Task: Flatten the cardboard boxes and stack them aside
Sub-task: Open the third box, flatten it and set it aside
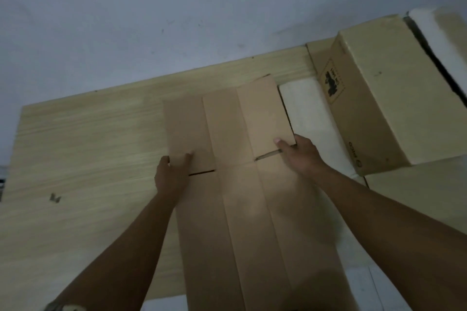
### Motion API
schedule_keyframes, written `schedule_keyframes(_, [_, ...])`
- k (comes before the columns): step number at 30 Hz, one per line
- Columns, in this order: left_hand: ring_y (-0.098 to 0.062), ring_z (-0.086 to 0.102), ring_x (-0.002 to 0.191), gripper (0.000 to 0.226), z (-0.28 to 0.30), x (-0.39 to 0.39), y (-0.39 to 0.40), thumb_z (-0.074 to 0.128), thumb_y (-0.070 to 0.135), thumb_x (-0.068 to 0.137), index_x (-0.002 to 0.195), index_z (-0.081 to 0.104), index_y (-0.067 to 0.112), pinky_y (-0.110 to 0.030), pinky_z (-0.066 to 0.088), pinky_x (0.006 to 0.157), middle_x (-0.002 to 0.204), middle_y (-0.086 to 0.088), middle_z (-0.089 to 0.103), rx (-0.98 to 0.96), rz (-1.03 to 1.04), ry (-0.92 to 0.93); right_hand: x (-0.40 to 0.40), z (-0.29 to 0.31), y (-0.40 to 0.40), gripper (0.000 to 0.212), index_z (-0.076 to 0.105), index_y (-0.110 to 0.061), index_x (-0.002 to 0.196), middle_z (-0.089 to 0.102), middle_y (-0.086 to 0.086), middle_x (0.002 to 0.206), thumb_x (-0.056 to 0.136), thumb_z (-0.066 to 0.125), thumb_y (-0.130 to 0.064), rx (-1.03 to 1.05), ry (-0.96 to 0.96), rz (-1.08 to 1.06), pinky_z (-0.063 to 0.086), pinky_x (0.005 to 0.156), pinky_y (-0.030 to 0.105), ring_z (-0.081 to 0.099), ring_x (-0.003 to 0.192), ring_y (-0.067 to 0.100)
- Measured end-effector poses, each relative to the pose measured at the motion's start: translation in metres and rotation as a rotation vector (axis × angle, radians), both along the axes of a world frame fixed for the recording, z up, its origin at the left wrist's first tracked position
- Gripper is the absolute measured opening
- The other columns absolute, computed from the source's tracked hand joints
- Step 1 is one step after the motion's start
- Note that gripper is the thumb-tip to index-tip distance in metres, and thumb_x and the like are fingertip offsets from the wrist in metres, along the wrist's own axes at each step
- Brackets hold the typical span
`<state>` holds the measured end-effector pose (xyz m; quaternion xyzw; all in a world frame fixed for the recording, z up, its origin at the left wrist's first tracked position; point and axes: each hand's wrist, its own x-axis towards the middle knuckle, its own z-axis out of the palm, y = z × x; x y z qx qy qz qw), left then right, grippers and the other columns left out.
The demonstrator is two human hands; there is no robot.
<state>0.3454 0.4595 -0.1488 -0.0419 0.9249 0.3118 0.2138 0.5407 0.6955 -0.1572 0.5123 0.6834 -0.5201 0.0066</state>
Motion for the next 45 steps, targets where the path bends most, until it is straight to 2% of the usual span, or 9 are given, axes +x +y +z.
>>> schedule_keyframes(2, [-0.035,0.06,0.105,0.057,0.002,0.011,-0.004,0.059,0.062,0.085,0.114,0.053,0.013,-0.041,0.048,0.089,0.113,-0.013,0.064,-0.015,-0.044,0.032,0.002,0.004,-0.006,0.047,0.067,-0.012,0.116,0.07,0.007,0.115,0.094,0.058,-0.052,0.028,-0.004,0.032,0.047,0.089,0.032,0.062,0.109,0.028])
schedule_keyframes(10, [-0.04,0.06,0.102,0.045,0.041,0.027,-0.011,0.058,0.045,0.093,0.112,0.053,0.005,-0.038,0.043,0.075,0.111,-0.023,0.064,0.068,-0.201,0.187,0.008,0.038,-0.049,0.042,0.049,-0.006,0.112,0.06,0.025,0.113,0.102,0.043,-0.047,0.22,-0.107,0.038,0.043,0.077,0.038,0.059,0.103,0.04])
schedule_keyframes(15, [-0.037,0.06,0.095,0.033,0.094,0.027,-0.013,0.053,0.036,0.097,0.111,0.05,0.006,-0.034,0.039,0.07,0.106,-0.02,0.064,0.204,-0.344,0.284,0.017,0.094,-0.066,0.035,0.045,-0.008,0.112,0.056,0.02,0.109,0.105,0.037,-0.041,0.367,-0.117,-0.016,0.038,0.07,0.035,0.05,0.087,0.03])
schedule_keyframes(18, [-0.032,0.06,0.09,0.031,0.134,0.031,-0.009,0.05,0.035,0.099,0.111,0.05,0.006,-0.03,0.038,0.07,0.098,-0.011,0.062,0.321,-0.447,0.373,0.027,0.134,-0.068,0.038,0.046,-0.006,0.124,0.059,0.022,0.119,0.105,0.037,-0.039,0.452,-0.043,-0.073,0.042,0.076,0.036,0.057,0.1,0.035])
schedule_keyframes(21, [-0.036,0.061,0.093,0.033,0.172,0.04,0.004,0.047,0.037,0.099,0.112,0.049,0.007,-0.032,0.038,0.07,0.104,-0.016,0.065,0.356,-0.476,0.469,0.046,0.18,-0.068,0.04,0.048,-0.005,0.129,0.059,0.019,0.127,0.106,0.038,-0.036,0.537,0.004,-0.121,0.039,0.082,0.034,0.057,0.113,0.036])
schedule_keyframes(25, [-0.033,0.06,0.087,0.032,0.221,0.068,0.03,0.045,0.037,0.1,0.112,0.048,0.007,-0.034,0.042,0.069,0.102,-0.015,0.063,0.43,-0.53,0.546,0.082,0.234,-0.058,0.037,0.046,-0.005,0.121,0.058,0.023,0.117,0.106,0.037,-0.038,0.666,0.016,-0.164,0.036,0.072,0.034,0.052,0.091,0.033])
schedule_keyframes(34, [-0.028,0.053,0.085,0.036,0.287,0.203,0.137,0.044,0.039,0.1,0.115,0.046,0.007,-0.033,0.038,0.071,0.104,-0.014,0.061,0.538,-0.672,0.598,0.24,0.3,0.008,0.032,0.046,-0.007,0.115,0.057,0.015,0.1,0.105,0.036,-0.036,0.802,0.07,-0.369,0.04,0.064,0.034,0.054,0.081,0.028])
schedule_keyframes(40, [-0.03,0.055,0.091,0.036,0.295,0.339,0.226,0.045,0.039,0.1,0.116,0.047,0.008,-0.032,0.037,0.073,0.105,-0.011,0.061,0.609,-0.755,0.539,0.382,0.31,0.067,0.04,0.045,-0.008,0.128,0.056,0.015,0.106,0.103,0.038,-0.039,0.824,0.016,-0.504,0.042,0.071,0.034,0.056,0.09,0.031])
schedule_keyframes(45, [-0.032,0.059,0.096,0.035,0.288,0.429,0.291,0.046,0.039,0.099,0.115,0.049,0.007,-0.031,0.036,0.073,0.102,-0.01,0.059,0.615,-0.811,0.442,0.48,0.305,0.116,0.034,0.046,-0.009,0.12,0.054,0.012,0.103,0.103,0.039,-0.038,0.781,-0.032,-0.593,0.043,0.072,0.035,0.054,0.088,0.03])
